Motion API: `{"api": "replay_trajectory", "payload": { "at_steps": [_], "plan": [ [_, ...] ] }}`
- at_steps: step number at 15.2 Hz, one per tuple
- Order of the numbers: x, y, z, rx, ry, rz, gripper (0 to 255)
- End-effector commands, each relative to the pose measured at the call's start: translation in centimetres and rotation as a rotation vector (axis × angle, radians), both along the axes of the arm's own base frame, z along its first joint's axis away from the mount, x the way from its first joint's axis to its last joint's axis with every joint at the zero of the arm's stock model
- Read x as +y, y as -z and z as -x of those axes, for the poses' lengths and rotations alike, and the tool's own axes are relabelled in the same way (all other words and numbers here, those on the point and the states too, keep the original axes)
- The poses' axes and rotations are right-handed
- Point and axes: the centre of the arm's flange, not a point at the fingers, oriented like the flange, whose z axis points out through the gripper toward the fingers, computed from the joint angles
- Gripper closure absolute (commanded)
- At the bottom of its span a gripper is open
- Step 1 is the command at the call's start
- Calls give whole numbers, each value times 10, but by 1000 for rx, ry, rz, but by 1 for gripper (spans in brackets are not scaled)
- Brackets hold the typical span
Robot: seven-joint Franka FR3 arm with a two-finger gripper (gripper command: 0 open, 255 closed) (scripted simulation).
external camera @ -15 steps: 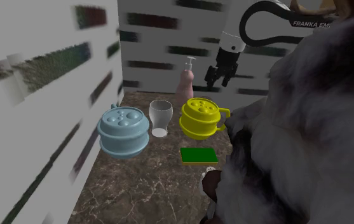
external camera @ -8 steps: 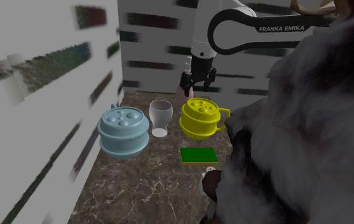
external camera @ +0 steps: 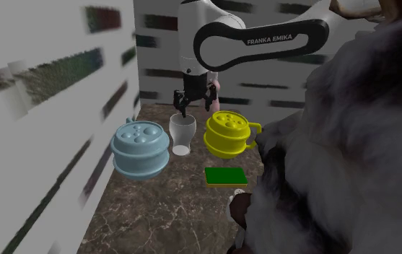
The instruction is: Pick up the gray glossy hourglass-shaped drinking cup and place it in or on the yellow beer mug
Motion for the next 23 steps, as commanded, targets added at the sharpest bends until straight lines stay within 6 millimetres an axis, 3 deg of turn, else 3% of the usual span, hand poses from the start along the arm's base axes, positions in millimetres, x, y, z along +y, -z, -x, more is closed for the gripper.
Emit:
{"api": "replay_trajectory", "payload": {
  "at_steps": [1,7,15,16,23],
  "plan": [
    [5,8,-4,1,10,3,0],
    [-3,42,-6,1,10,3,0],
    [-3,42,-6,1,10,3,0],
    [-3,42,-6,1,10,3,255],
    [-3,42,-6,1,10,3,255]
  ]
}}
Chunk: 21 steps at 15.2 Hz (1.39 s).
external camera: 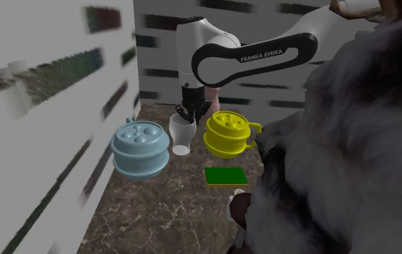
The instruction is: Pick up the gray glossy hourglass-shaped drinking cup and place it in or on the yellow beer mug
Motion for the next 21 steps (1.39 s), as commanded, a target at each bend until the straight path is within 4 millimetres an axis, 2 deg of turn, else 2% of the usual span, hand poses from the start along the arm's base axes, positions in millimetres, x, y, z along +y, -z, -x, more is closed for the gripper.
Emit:
{"api": "replay_trajectory", "payload": {
  "at_steps": [1,2,21],
  "plan": [
    [0,0,0,0,0,0,255],
    [0,0,0,0,0,0,255],
    [0,-100,0,0,0,0,255]
  ]
}}
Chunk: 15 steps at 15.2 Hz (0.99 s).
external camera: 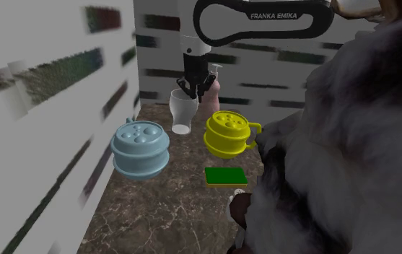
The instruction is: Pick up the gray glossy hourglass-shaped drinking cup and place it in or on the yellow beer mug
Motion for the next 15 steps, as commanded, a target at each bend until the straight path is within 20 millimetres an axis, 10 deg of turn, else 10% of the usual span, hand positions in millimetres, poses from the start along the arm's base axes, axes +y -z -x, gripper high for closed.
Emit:
{"api": "replay_trajectory", "payload": {
  "at_steps": [1,15],
  "plan": [
    [0,-10,0,0,0,0,255],
    [0,-84,0,0,0,0,255]
  ]
}}
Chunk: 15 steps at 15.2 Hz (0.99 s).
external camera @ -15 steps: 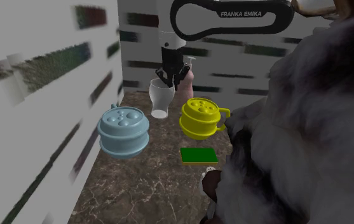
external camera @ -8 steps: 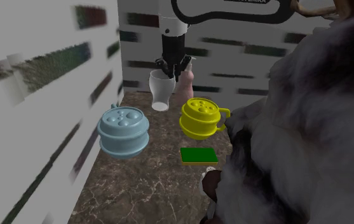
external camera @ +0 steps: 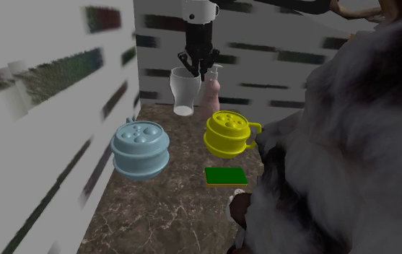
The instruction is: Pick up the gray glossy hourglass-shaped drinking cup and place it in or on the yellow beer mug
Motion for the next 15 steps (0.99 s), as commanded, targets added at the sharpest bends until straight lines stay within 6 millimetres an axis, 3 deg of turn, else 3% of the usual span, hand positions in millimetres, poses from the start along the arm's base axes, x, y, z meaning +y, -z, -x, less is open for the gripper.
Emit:
{"api": "replay_trajectory", "payload": {
  "at_steps": [1,8,15],
  "plan": [
    [1,-11,-1,0,0,0,255],
    [1,-47,-1,0,0,0,255],
    [-74,-73,48,0,0,0,255]
  ]
}}
